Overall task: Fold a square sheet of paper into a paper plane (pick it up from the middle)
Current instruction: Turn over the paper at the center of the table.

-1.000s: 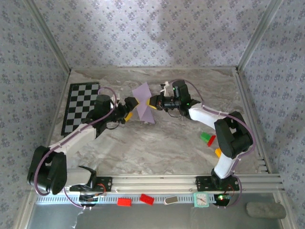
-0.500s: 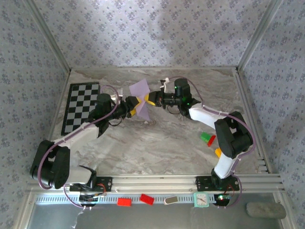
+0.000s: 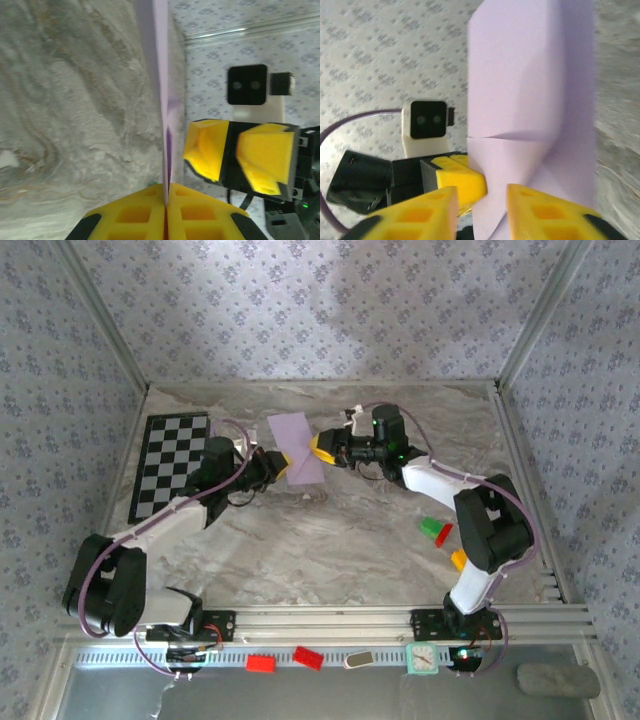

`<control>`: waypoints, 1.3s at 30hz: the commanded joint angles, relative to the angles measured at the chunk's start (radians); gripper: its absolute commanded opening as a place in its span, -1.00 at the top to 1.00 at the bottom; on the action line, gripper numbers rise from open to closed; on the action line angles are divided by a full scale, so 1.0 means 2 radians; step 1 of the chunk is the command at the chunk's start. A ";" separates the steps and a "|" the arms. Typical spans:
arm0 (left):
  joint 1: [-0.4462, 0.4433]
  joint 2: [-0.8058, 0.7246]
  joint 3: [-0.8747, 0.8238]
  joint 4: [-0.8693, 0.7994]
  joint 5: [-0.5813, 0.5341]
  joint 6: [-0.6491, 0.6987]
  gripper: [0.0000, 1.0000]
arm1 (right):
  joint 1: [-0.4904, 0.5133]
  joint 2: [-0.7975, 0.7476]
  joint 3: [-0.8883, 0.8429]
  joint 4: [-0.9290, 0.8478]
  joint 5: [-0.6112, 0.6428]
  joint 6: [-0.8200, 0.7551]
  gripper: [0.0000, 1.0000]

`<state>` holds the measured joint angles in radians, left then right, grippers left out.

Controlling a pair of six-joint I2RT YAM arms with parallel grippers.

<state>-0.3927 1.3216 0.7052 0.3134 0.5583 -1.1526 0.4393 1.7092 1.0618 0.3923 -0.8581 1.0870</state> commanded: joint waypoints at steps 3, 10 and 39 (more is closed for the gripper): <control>0.001 -0.027 0.067 -0.206 -0.084 0.130 0.85 | -0.033 -0.063 -0.009 -0.156 0.070 -0.114 -0.12; -0.031 0.011 0.202 -0.493 -0.307 0.260 0.84 | -0.044 -0.119 0.013 -0.317 0.215 -0.245 -0.37; -0.115 0.211 0.331 -0.500 -0.239 0.209 -0.09 | -0.066 -0.155 -0.037 -0.344 0.330 -0.209 -0.37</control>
<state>-0.6735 1.8454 1.4151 -0.7921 -0.0864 -0.7036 0.2871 1.3621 0.9737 -0.2951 -0.1757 0.6582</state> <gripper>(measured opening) 0.525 0.688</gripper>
